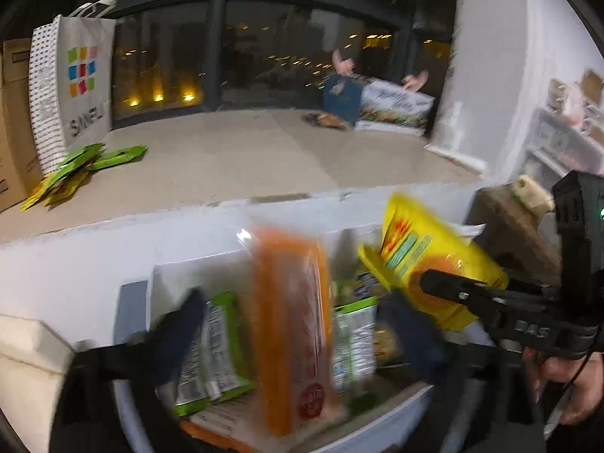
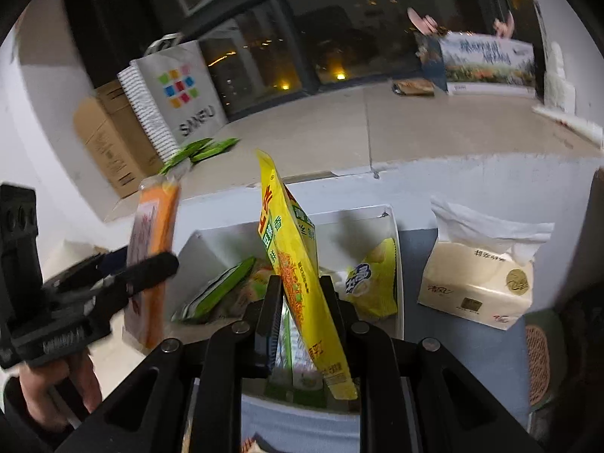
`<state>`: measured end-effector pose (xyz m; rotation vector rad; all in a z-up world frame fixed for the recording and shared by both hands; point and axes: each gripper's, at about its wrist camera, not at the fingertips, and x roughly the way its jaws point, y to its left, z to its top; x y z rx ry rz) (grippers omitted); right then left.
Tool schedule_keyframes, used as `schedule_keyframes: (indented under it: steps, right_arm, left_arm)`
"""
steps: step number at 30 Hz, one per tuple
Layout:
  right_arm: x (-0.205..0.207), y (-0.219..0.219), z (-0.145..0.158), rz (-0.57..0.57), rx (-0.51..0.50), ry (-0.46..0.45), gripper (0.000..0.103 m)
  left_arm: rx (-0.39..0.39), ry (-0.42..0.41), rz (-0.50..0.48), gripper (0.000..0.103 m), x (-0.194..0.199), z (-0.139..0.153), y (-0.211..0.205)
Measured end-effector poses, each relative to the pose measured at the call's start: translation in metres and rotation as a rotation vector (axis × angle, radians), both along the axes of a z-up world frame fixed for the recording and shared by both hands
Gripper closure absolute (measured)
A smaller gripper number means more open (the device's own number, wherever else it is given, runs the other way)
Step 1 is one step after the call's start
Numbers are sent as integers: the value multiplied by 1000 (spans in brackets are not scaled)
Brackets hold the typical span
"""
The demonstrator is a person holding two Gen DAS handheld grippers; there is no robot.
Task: Organize snacks
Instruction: 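Drop both packs into the white box by opening both tools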
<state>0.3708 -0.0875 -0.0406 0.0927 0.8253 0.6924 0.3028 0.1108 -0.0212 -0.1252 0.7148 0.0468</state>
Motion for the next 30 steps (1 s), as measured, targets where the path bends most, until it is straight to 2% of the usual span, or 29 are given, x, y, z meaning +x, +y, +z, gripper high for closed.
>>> schedule_keyframes:
  steps: [1, 2, 3, 7, 12, 19, 23, 25, 28, 30]
  right_arm:
    - [4, 1, -3, -12, -15, 13, 55]
    - [5, 0, -5, -27, -21, 18, 9]
    - [3, -3, -5, -32, -12, 1, 0]
    - [-7, -3, -4, -21, -64, -70, 0]
    - [-17, -10, 8, -13, -26, -87, 0]
    - [-67, -25, 22, 48, -14, -169, 0]
    - [-98, -35, 15, 81, -32, -191, 0]
    - [-116, -43, 7, 95, -45, -188, 0]
    - [-144, -53, -9, 135, -67, -176, 0]
    - [-162, -58, -21, 162, -83, -169, 0]
  left_arm:
    - [0, 10, 9, 0, -1, -3, 2]
    - [-15, 4, 7, 0, -4, -3, 5]
    - [-25, -4, 2, 0, -8, -2, 6]
    - [-26, -21, -6, 0, -21, 3, 12]
    - [12, -54, -16, 0, -45, 15, 9]
    - [99, -137, -37, 0, -109, 26, -17]
    - [94, -164, -55, 0, -153, 21, -33]
    - [73, -160, -78, 0, -170, 17, -39]
    - [93, -145, -84, 0, -201, 3, -50]
    - [74, -130, -86, 0, -217, -8, -52]
